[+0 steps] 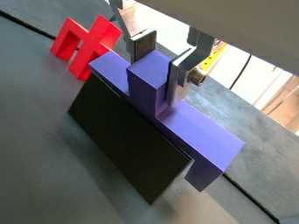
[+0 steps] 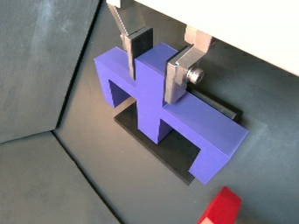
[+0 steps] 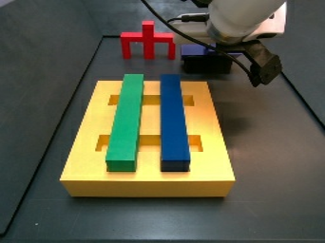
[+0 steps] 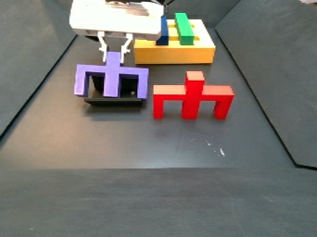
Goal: Pick up the purple object. Move up. Place the purple object on the fixture. Regrasp the purple object. Move to above the board. Insert the purple object.
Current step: Regrasp the purple object.
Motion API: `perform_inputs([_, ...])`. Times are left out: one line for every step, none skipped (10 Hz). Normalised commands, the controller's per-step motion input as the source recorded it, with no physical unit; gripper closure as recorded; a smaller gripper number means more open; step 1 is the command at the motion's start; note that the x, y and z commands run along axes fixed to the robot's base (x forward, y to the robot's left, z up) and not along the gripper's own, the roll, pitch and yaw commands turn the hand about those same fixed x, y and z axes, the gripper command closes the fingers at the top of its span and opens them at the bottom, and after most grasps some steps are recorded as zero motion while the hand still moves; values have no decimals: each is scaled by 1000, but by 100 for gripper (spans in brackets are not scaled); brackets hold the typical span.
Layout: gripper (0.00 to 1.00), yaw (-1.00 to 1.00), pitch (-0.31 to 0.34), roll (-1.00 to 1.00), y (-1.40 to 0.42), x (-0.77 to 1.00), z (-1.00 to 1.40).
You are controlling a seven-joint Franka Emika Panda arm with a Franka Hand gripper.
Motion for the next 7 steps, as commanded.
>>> perform_inputs([100,0,0,0,0,0,0])
perform_inputs([100,0,0,0,0,0,0])
perform_inputs([100,0,0,0,0,0,0])
perform_inputs([100,0,0,0,0,0,0])
perform_inputs([100,0,0,0,0,0,0])
perform_inputs([100,0,0,0,0,0,0])
perform_inputs([100,0,0,0,0,0,0])
